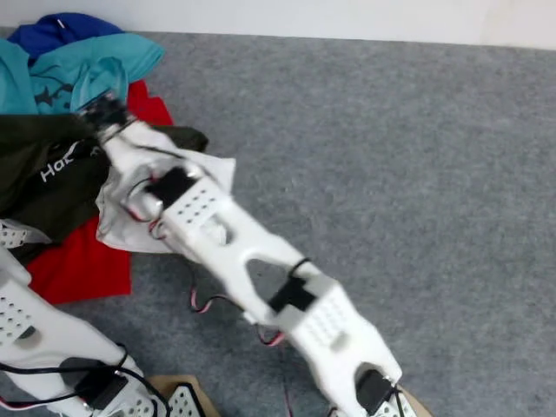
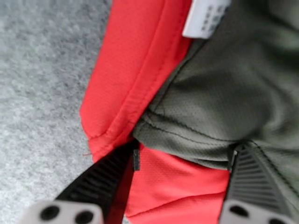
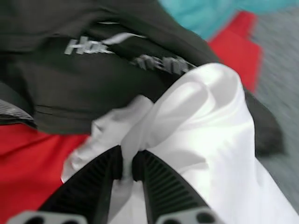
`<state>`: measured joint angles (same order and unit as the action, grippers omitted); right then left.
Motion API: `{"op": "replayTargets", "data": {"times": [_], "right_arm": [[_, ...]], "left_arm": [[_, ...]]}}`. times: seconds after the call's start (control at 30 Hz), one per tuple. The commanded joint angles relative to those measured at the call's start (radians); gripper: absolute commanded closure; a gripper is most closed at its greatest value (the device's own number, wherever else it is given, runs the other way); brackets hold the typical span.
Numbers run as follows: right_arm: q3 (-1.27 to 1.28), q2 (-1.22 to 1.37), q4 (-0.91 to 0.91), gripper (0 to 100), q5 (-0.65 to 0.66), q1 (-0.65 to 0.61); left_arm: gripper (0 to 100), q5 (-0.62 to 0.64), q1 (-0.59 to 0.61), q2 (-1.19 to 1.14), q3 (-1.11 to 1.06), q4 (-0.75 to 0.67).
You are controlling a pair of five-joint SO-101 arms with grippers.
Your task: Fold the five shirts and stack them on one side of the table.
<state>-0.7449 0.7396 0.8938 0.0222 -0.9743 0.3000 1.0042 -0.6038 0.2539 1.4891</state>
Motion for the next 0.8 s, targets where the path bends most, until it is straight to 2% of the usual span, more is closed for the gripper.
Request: {"op": "replayTargets", "data": {"times": [0.0,0.07,0.17,0.33,0.6,0.67,0.77], "right_arm": [[-0.231,0.148,0.01,99.0,0.126,-0.044],[-0.317,0.232,0.01,99.0,0.178,-0.061],[-0.443,0.303,0.064,97.6,0.189,-0.082],[-0.641,0.297,0.329,76.9,0.189,-0.084],[-1.021,0.117,0.779,77.8,0.19,0.013],[-1.032,0.058,0.863,77.8,0.187,0.05],[-0.947,-0.005,0.874,77.9,0.178,0.117]], "left_arm": [[70,0.0,0.024,0.004,0.024,-0.029],[70,0.0,0.024,0.002,0.018,-0.043],[70,0.0,0.024,0.002,-0.007,-0.072],[70,0.0,0.024,0.002,-0.01,-0.077],[70,0.0,0.019,0.004,-0.01,-0.071],[70,0.0,0.012,0.008,-0.004,-0.068],[70,0.0,-0.03,0.013,0.002,-0.026]]}}
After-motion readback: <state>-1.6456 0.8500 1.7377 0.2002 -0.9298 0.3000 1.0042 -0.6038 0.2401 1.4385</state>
